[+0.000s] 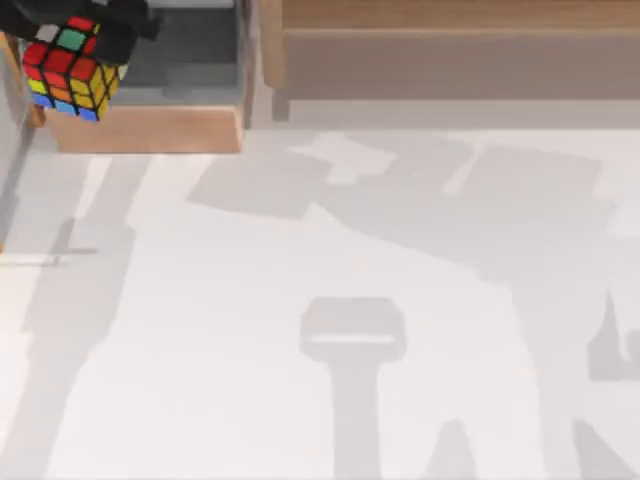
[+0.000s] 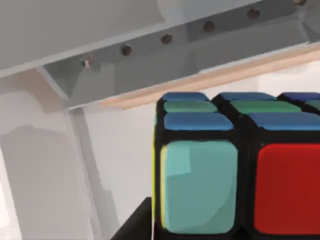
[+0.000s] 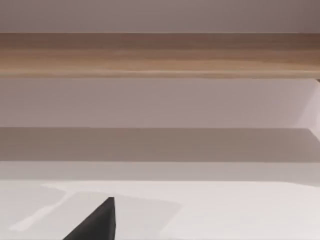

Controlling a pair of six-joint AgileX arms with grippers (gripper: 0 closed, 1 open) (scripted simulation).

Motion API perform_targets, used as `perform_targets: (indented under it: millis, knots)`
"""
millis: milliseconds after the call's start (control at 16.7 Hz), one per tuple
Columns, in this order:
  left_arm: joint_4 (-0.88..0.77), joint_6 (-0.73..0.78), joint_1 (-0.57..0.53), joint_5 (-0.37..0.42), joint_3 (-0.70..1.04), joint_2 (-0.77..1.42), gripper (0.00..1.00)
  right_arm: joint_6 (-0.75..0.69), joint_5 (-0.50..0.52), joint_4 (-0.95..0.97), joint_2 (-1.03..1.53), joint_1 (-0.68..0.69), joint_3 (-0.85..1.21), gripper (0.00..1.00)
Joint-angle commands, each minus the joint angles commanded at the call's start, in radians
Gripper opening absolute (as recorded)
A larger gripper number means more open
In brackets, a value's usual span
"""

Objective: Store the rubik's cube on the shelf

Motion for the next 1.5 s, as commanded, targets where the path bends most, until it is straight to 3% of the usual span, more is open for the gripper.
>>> perform_targets:
  millis: [300,660,1140,1500]
  knots:
    - [0.366,0.066,-0.325,-0.09,-0.246,-0.031,0.0,0.0,0.0,0.0,0.0,0.0,0.0,1.0]
    - [1.025,0.1,-0.585,-0.258,-0.434,0.03,0.0,0.0,0.0,0.0,0.0,0.0,0.0,1.0]
    - [1.934,0.09,-0.689,-0.514,-0.543,0.195,0.0,0.0,0.0,0.0,0.0,0.0,0.0,1.0]
    - [2.317,0.073,-0.683,-0.644,-0.574,0.293,0.0,0.0,0.0,0.0,0.0,0.0,0.0,1.0]
